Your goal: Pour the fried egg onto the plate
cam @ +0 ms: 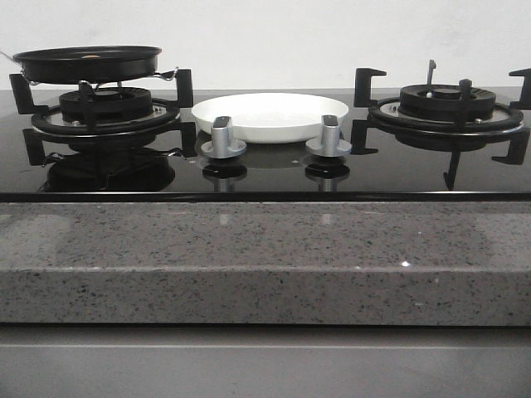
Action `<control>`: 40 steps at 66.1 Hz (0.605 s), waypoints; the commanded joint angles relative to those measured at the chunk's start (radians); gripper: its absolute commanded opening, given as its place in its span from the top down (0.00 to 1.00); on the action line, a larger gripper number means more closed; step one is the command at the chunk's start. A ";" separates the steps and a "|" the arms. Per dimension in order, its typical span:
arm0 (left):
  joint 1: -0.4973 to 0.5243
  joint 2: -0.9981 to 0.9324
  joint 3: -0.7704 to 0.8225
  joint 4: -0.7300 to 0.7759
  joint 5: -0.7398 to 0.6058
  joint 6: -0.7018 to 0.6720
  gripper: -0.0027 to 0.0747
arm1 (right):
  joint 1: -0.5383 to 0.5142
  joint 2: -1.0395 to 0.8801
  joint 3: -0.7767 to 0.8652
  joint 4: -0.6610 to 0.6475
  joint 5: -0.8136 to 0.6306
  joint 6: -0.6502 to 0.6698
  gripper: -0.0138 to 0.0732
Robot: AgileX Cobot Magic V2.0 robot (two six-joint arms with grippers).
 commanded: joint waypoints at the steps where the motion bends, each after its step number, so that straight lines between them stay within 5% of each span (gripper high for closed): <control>1: 0.002 -0.014 -0.015 -0.010 -0.091 0.000 0.99 | -0.005 -0.018 -0.026 -0.016 -0.096 -0.002 0.92; 18: 0.002 0.004 -0.214 -0.016 0.051 0.000 0.99 | -0.005 0.031 -0.248 -0.020 0.085 -0.002 0.92; 40: 0.002 0.253 -0.633 -0.016 0.450 0.000 0.99 | -0.005 0.323 -0.660 -0.025 0.337 -0.002 0.92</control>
